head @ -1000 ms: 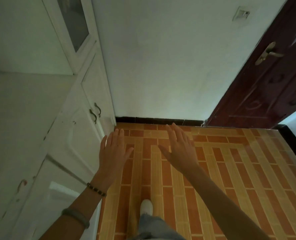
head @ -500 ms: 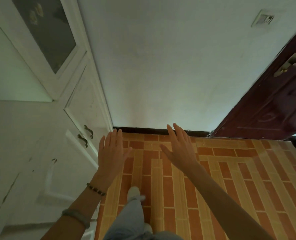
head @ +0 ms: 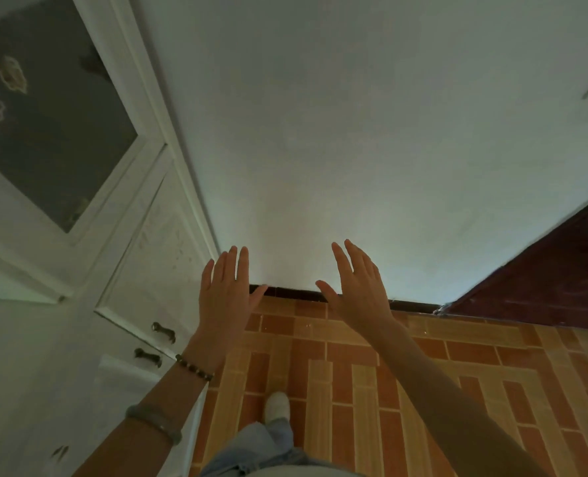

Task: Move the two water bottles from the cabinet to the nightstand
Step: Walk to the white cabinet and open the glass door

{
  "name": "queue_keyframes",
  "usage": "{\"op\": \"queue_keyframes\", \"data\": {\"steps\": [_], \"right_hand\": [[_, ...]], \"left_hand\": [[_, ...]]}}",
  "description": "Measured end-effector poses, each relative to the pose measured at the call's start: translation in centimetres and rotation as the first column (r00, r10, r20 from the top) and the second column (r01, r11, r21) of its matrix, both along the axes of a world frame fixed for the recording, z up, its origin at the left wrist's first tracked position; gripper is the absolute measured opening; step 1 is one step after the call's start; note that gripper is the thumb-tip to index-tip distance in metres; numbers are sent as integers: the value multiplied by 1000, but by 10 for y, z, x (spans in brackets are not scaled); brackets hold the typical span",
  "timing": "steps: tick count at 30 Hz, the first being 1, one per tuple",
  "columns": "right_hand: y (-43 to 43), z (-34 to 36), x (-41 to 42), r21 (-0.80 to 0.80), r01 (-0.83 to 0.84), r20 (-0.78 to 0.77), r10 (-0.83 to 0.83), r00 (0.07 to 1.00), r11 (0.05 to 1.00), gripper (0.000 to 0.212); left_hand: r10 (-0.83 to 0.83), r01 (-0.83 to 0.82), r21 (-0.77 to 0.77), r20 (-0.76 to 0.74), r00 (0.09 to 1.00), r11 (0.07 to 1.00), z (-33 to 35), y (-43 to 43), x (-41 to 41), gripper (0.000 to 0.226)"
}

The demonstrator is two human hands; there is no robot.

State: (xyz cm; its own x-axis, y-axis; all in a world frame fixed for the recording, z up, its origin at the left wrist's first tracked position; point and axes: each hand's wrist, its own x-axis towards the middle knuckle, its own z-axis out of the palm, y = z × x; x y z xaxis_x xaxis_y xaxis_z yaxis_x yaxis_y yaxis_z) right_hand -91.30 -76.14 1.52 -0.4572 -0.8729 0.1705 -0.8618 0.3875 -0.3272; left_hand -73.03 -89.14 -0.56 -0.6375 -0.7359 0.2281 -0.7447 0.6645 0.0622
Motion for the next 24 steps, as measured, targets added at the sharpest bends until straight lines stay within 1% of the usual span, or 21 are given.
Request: {"op": "queue_keyframes", "data": {"steps": [5, 13, 19, 24], "right_hand": [[-49, 5, -23, -35, -40, -8, 39, 999, 999, 68], [-90, 8, -57, -47, -152, -41, 150, 988, 987, 67], [-117, 15, -81, -35, -300, -80, 297, 952, 953, 69], [-144, 23, -76, -49, -438, -80, 434, 897, 897, 68]], "left_hand": [[25, -25, -34, -16, 1000, 999, 9, -39, -25, 75], [104, -105, -49, -13, 994, 993, 13, -64, -48, 74], [224, -227, -72, -45, 974, 971, 22, -67, -58, 73], [359, -364, -84, -66, 931, 928, 29, -63, -44, 77]]}}
